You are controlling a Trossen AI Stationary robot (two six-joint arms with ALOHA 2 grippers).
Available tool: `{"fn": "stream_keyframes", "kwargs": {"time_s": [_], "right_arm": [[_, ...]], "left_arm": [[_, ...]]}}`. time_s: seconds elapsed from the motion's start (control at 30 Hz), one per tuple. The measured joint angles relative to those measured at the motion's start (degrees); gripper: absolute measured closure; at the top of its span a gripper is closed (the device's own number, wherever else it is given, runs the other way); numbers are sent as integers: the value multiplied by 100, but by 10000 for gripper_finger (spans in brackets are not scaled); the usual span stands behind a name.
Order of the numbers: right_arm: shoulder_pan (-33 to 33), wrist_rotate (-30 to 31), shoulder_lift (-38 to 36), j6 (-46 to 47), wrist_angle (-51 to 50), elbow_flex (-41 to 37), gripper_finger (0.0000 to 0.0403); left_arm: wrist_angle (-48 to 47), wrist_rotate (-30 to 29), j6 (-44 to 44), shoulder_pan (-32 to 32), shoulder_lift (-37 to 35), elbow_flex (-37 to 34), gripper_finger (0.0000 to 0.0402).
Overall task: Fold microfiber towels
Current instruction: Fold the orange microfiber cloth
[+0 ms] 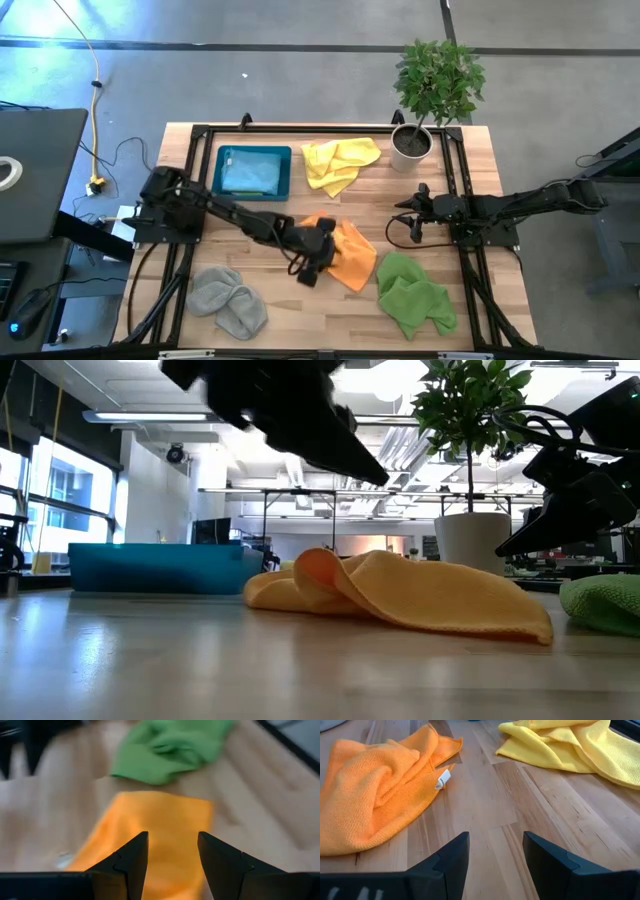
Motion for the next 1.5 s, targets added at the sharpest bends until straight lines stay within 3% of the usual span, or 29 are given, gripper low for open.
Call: {"fn": "stream_keyframes", "kwargs": {"time_s": [0.2, 0.47, 0.9, 1.13, 1.5], "right_arm": [[0, 0, 0, 0, -4, 0, 224], [0, 0, -2, -1, -2, 0, 224], [0, 0, -4, 0, -2, 0, 224], [0, 0, -4, 0, 0, 0, 224], [1, 2, -7, 0, -2, 0, 224]], "left_arm": [[-100, -202, 356, -384, 279, 0, 240], [1153, -69, 731, -444, 915, 2, 237], [1955, 325, 712, -389, 1515, 0, 202], [1765, 308, 740, -333, 1868, 359, 202], [712, 332, 320, -135, 2073, 930, 202]]}}
